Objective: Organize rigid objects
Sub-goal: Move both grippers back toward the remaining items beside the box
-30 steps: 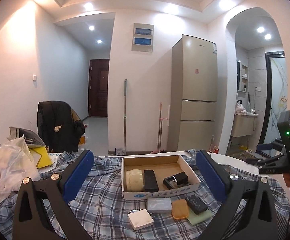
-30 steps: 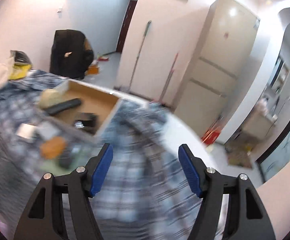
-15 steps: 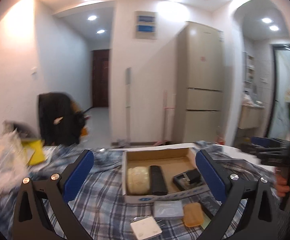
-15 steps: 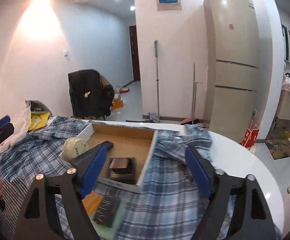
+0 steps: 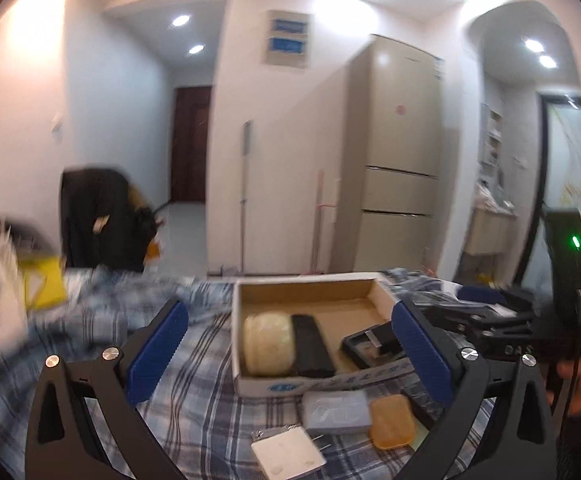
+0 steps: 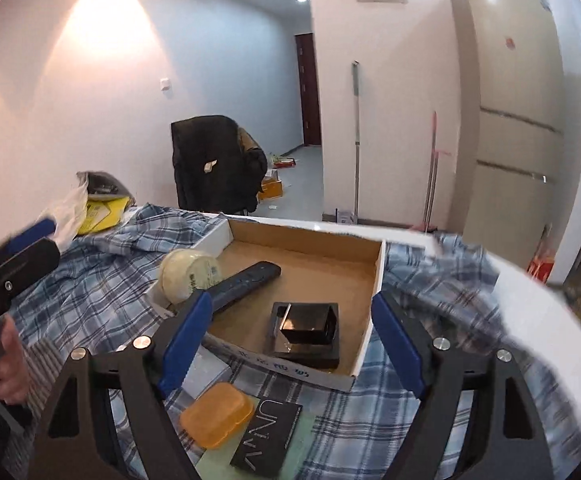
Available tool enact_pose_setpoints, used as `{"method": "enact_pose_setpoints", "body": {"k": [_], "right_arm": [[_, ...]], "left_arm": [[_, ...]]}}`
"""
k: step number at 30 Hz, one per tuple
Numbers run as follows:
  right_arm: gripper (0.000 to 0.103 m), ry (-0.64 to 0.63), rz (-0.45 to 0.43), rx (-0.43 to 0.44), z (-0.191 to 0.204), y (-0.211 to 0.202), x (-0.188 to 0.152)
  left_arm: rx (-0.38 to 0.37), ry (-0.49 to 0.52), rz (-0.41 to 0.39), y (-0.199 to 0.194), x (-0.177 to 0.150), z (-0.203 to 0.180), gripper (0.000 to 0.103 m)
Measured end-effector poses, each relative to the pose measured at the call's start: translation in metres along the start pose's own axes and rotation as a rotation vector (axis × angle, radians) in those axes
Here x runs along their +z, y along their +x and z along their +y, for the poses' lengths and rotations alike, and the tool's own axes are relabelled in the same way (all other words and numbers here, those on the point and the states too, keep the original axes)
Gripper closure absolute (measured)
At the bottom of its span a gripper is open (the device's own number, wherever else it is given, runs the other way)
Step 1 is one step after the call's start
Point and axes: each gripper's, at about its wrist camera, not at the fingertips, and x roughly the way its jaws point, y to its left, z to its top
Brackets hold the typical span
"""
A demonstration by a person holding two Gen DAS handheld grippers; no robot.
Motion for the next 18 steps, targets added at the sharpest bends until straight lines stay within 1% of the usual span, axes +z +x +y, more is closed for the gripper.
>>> {"method": "enact_pose_setpoints", "body": {"k": [1, 2, 3, 4, 6, 10, 14, 18], "right_arm": [[0.022, 0.028, 0.01, -0.012, -0.004, 0.006, -0.006], [0.022, 0.045, 0.027, -0.013, -0.004, 0.011, -0.009], [0.022, 0.045, 0.048, 0.001, -0.004, 0.014, -0.01], [0.022, 0.034, 0.054, 0.011, -0.002, 0.014, -0.01], [0.022, 0.018, 0.031, -0.011, 0.0, 0.008, -0.01], [0.022, 0.044, 0.028, 0.003, -0.003, 0.003, -0.01], [0.022, 0.044, 0.026, -0.051, -0.008, 0.005, -0.012], [0.022, 0.071, 0.04, -0.053, -0.013, 0.001, -0.013]], "left_arm": [[0.008, -0.029, 0.042, 0.008, -0.003, 0.005, 0.0], [-0.005, -0.035, 0.061, 0.011, -0.003, 0.008, 0.0], [-0.01, -0.032, 0.059, 0.011, -0.005, 0.01, 0.0], [0.006, -0.023, 0.048, 0.009, -0.006, 0.011, 0.0], [0.008, 0.002, 0.042, 0.005, -0.008, 0.01, 0.0], [0.038, 0.049, 0.032, 0.0, -0.012, 0.002, 0.0], [0.012, 0.036, 0.053, 0.0, -0.011, 0.001, 0.0], [0.024, 0.001, 0.068, 0.002, -0.011, 0.007, 0.0]]}}
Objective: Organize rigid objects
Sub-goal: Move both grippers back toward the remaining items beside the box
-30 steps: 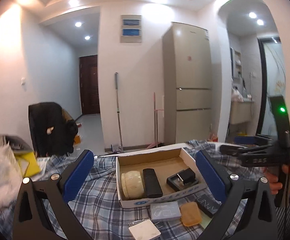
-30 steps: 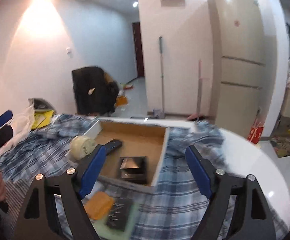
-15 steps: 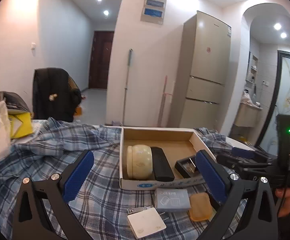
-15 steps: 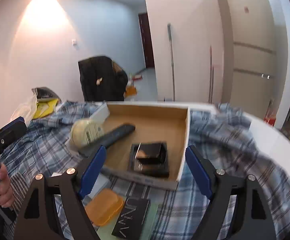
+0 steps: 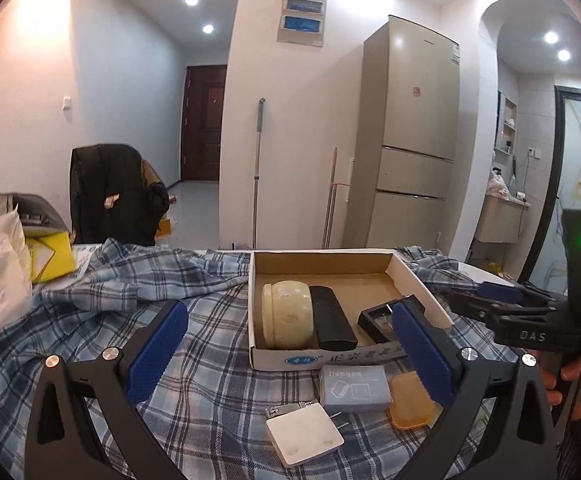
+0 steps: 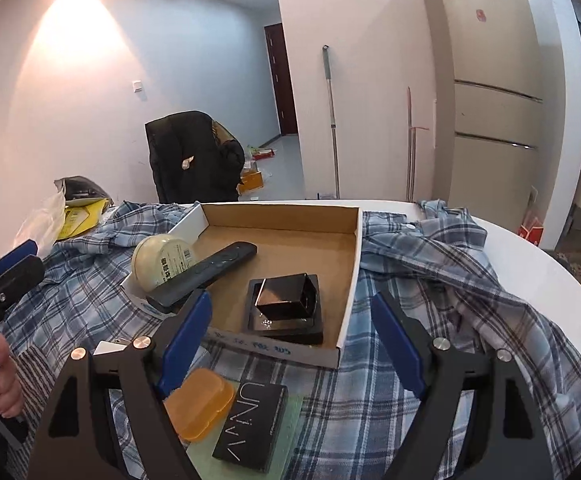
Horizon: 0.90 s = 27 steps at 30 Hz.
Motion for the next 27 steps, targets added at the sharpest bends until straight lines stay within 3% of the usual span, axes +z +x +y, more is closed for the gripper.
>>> {"method": "enact_pose_setpoints", "body": {"k": [4, 8, 11, 14, 20, 23, 27], "right_arm": [[0.022, 0.016, 0.047, -0.049, 0.001, -0.002, 0.002], [0.022, 0.039, 0.093, -0.012, 0.007, -0.004, 0.002], [0.022, 0.008, 0.101, 0.007, 0.02, -0.005, -0.002], [0.022, -0.056, 0.13, -0.021, 0.036, 0.0, -0.01], [0.022, -0.092, 0.32, -0.085, 0.044, 0.024, -0.027], [0.022, -0.055, 0.348, -0.071, 0.038, 0.027, -0.029], [0.035, -0.054, 0.356, -0.104, 0.035, 0.028, -0.032]], "left_arm": [[-0.001, -0.022, 0.035, 0.007, -0.001, 0.004, 0.0], [-0.005, -0.011, 0.052, 0.008, -0.003, 0.0, 0.0], [-0.009, 0.012, 0.056, 0.006, -0.004, -0.007, 0.0], [0.034, 0.039, 0.059, 0.006, -0.005, -0.012, 0.0], [0.016, -0.032, 0.121, 0.013, -0.005, 0.0, 0.0], [-0.006, -0.058, 0.143, 0.013, -0.005, 0.002, 0.0], [0.023, -0.015, 0.147, 0.012, -0.008, -0.007, 0.0]]}}
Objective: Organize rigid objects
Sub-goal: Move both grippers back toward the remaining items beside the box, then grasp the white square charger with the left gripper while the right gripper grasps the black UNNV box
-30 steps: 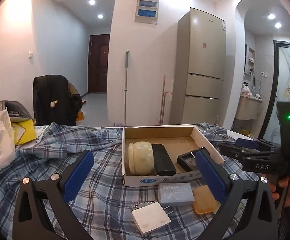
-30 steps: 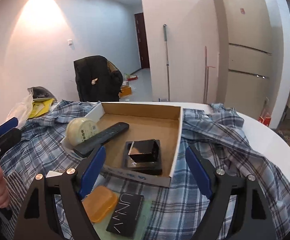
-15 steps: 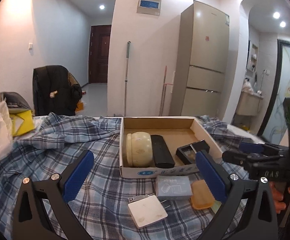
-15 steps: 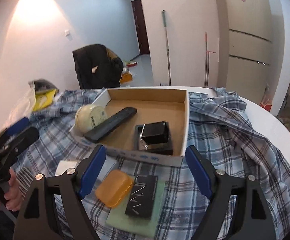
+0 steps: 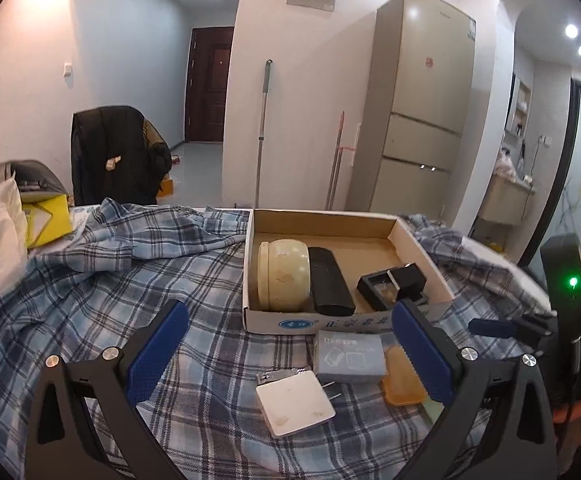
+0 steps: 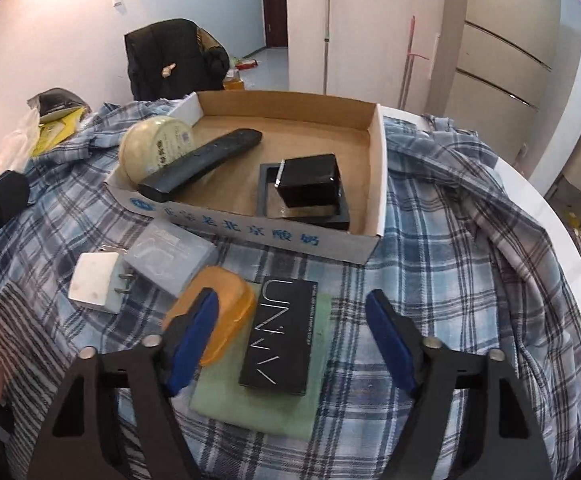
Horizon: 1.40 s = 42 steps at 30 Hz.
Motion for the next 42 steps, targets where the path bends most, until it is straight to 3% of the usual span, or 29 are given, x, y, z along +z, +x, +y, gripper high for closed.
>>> {"method": "enact_pose_setpoints", "body": {"k": [3, 8, 10, 13, 16, 19, 22, 23, 25, 28, 30, 36, 42], "right_arm": [[0.06, 0.001, 0.062, 0.012, 0.002, 0.01, -0.003], [0.063, 0.006, 0.101, 0.032, 0.002, 0.02, -0.003], [0.07, 0.021, 0.098, 0.034, -0.001, 0.021, -0.003], [0.071, 0.021, 0.079, 0.055, -0.004, 0.015, -0.001], [0.071, 0.014, -0.03, 0.056, -0.003, -0.007, 0.004], [0.071, 0.044, -0.139, 0.037, -0.01, -0.029, 0.005], [0.071, 0.057, -0.185, 0.043, -0.016, -0.04, 0.007], [0.071, 0.056, -0.191, 0.033, -0.015, -0.043, 0.006], [0.071, 0.045, -0.2, 0.004, -0.015, -0.046, 0.006], [0.071, 0.034, -0.202, -0.025, -0.011, -0.045, 0.007], [0.071, 0.042, -0.184, -0.011, -0.012, -0.042, 0.008], [0.071, 0.04, -0.139, -0.015, -0.013, -0.033, 0.006], [0.071, 0.051, -0.125, -0.002, -0.013, -0.029, 0.005]], "left_arm": [[0.051, 0.029, 0.029, 0.004, -0.003, -0.007, 0.0], [0.08, 0.063, 0.05, 0.004, -0.008, -0.016, 0.0], [0.087, 0.059, 0.058, 0.006, -0.008, -0.015, 0.0], [0.107, 0.022, 0.075, 0.009, -0.008, -0.008, 0.0], [0.191, 0.004, 0.082, 0.011, -0.008, -0.002, 0.0], [0.173, -0.03, 0.096, 0.014, -0.008, 0.005, 0.0], [0.168, -0.043, 0.111, 0.015, -0.009, 0.008, 0.0], [0.16, -0.045, 0.128, 0.016, -0.009, 0.008, 0.001], [0.119, -0.077, 0.215, 0.026, -0.012, 0.011, 0.02], [0.006, -0.194, 0.37, 0.045, -0.02, 0.023, 0.04], [0.011, -0.204, 0.417, 0.053, -0.024, 0.023, 0.047], [-0.034, -0.184, 0.461, 0.061, -0.03, 0.013, 0.048], [0.012, -0.167, 0.461, 0.07, -0.03, 0.01, 0.048]]}}
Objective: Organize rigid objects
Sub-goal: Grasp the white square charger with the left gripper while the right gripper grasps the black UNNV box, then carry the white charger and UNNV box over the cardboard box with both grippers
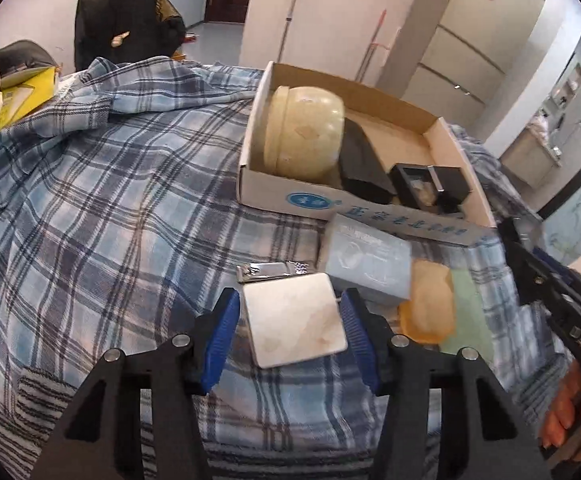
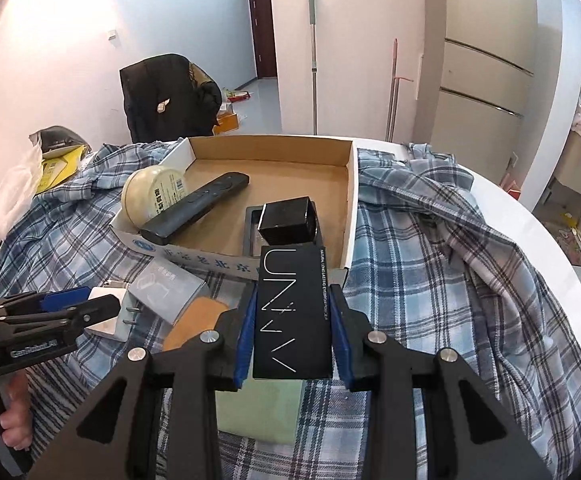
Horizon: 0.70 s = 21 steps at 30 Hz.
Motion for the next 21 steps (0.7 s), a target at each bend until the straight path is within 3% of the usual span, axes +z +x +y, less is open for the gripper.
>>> {"method": "enact_pose_setpoints", "body": {"k": [15, 21], "right_arm": [[0.071, -0.001, 0.044, -0.001, -0.002, 0.009, -0.002], [0.071, 0.008, 0.018, -0.004, -0.004, 0.003, 0.0]], "left_arm": [[0.054, 0.075, 0.011, 0.006, -0.006, -0.012, 0.049], [-0.006, 0.09, -0.086, -0.017, -0.009, -0.013, 0.05]]}}
